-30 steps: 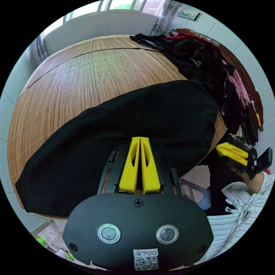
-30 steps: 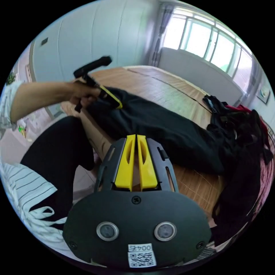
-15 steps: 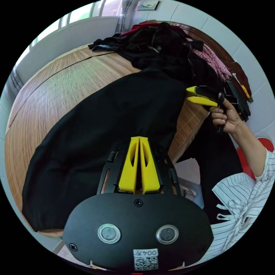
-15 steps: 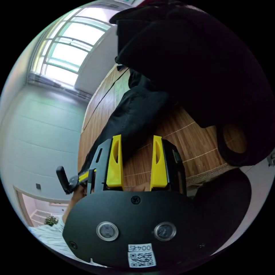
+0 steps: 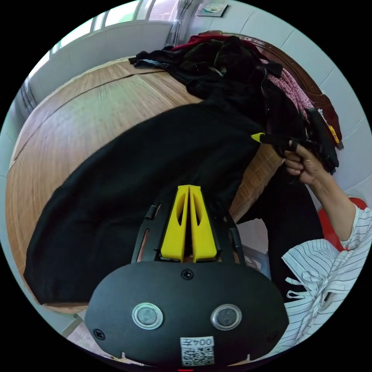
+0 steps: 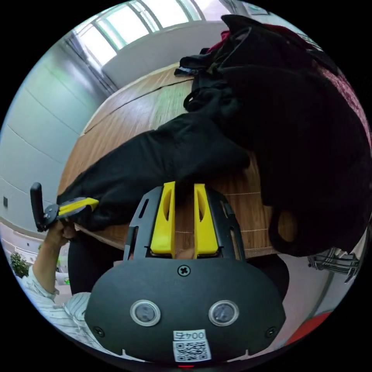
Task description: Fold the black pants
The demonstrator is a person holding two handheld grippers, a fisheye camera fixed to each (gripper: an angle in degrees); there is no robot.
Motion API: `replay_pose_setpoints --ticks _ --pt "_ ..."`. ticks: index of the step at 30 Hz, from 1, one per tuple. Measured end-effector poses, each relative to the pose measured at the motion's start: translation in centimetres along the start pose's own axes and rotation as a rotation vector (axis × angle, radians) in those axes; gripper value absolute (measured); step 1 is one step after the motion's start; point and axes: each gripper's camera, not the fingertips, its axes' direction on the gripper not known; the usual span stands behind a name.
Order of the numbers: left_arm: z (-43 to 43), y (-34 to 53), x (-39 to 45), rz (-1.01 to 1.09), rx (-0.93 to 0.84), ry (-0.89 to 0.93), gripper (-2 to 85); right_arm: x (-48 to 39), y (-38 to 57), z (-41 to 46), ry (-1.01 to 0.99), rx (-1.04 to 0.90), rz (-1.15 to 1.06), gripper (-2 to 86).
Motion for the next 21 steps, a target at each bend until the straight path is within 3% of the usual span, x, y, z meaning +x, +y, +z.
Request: replay_pose_setpoints --ticks 3,6,10,11,12,21 --pt "-3.9 2.3 -6.0 -0.134 0.043 -0.086 0.4 -4.1 1.4 -2.9 0.191 0.186 -0.197 7.3" --pt "-6.4 5.8 -13.9 -0.346 0.048 -0.201 0.4 -8.7 1.7 -3.3 0.207 0.284 -0.423 7.8" --pt "-7.1 10.1 -21.5 -0.605 0.023 -0.331 0.4 -12.8 0.5 0.9 0.063 0.098 -0.557 9.4" --pt "-6.3 11.3 -23.3 -0.662 -0.011 -0.330 0.4 -13.7 0.3 3.8 0.078 -0.034 -0.575 9.8" --pt "-4.9 12.1 -24.6 -0.677 -0.078 -0.320 0.5 -14.2 0.5 5.8 0.085 -0.086 -0.555 9.5" --pt "-4.8 14.5 -29.2 -0.605 -0.084 -0.426 0.7 -22.0 1.7 6.0 0.094 -0.104 -0.599 7.3"
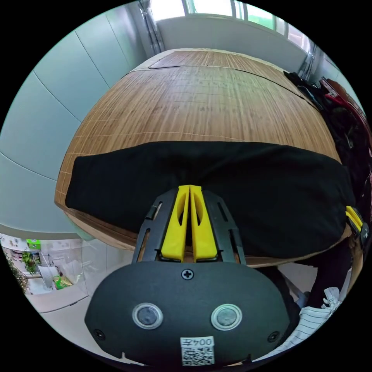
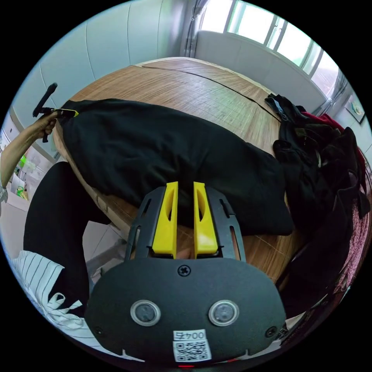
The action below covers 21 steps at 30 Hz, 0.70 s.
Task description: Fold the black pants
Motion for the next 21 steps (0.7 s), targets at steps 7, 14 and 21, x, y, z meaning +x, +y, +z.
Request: replay_pose_setpoints --ticks 7,14,21 --pt "-3.3 0.9 -2.3 0.006 0.054 0.023 0.3 -1.2 0.8 -3.5 -0.063 0.076 -0.008 7.5" --pt "-7.5 4.5 20.1 0.420 0.101 0.442 0.2 15.9 0.2 -4.0 -0.170 0.098 0.152 12.4" --pt "-1.3 8.4 33.3 0.542 -0.040 0.346 0.5 24.9 -3.5 0.1 -0.394 0.017 0.251 11.3"
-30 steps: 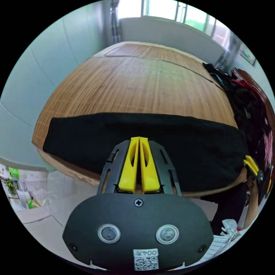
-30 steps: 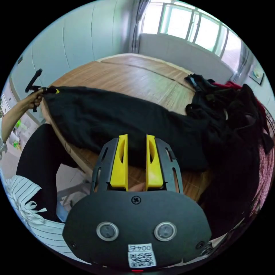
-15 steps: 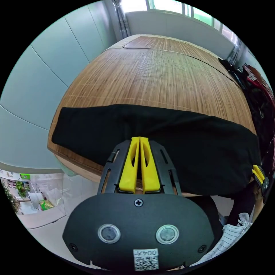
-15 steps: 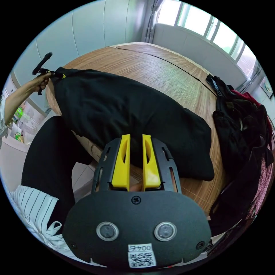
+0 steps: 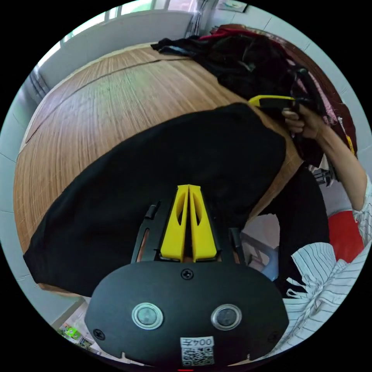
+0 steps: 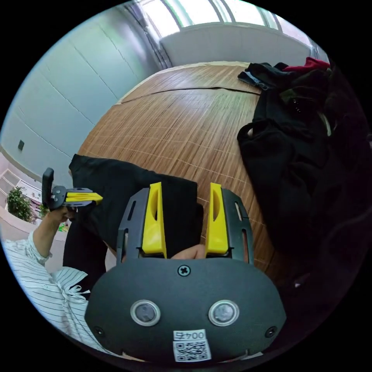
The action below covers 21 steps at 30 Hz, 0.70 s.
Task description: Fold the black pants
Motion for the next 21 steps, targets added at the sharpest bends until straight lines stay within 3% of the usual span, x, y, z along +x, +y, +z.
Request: replay_pose_setpoints --ticks 3,9,16,18,21 --pt "0.7 1.6 0.0 -0.042 0.022 0.015 0.5 -0.4 0.4 0.5 -0.052 -0.039 -0.064 4.8" --pt "2.1 3.2 1.9 -0.035 0.032 -0.061 0.6 -10.9 9.0 -5.5 0.137 0.260 -0.374 1.8" --pt "0.1 4.7 2.9 -0.113 0.090 -0.054 0.2 -14.5 14.4 -0.1 0.243 0.141 -0.432 0.6" --pt "-2.7 4.9 4.4 -0.108 0.222 0.031 0.1 -13.8 14.1 -0.6 0.204 0.151 -0.385 0.6" --pt "-1.3 2.7 7.3 -0.022 0.242 0.125 0.1 -14.0 13.8 -0.9 0.208 0.124 -0.409 0.7"
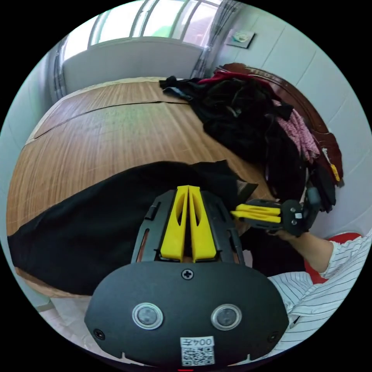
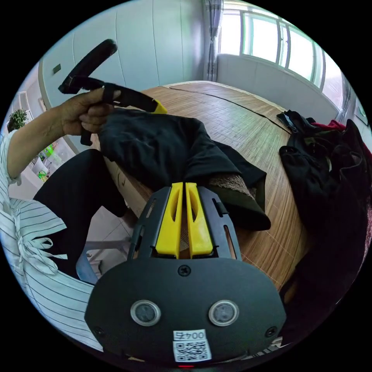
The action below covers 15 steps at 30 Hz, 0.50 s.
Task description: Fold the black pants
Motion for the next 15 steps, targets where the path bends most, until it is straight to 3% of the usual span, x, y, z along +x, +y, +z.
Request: replay_pose_setpoints --ticks 4,5,9,15 --pt "8.8 0.3 2.7 0.116 -0.244 -0.101 0.1 0.8 -0.6 -1.6 -0.035 -0.040 -0.045 1.3" --pt "8.7 1.5 3.1 0.136 -0.148 -0.132 0.1 2.6 -1.0 -3.3 -0.057 -0.020 -0.004 1.7" --pt "8.6 4.2 2.9 0.135 -0.064 -0.128 0.2 13.6 -2.3 -6.9 -0.148 0.092 0.371 4.7" --pt "8.7 5.7 0.4 0.070 -0.009 -0.007 0.2 23.6 -5.3 -0.6 -0.334 -0.176 0.601 10.2"
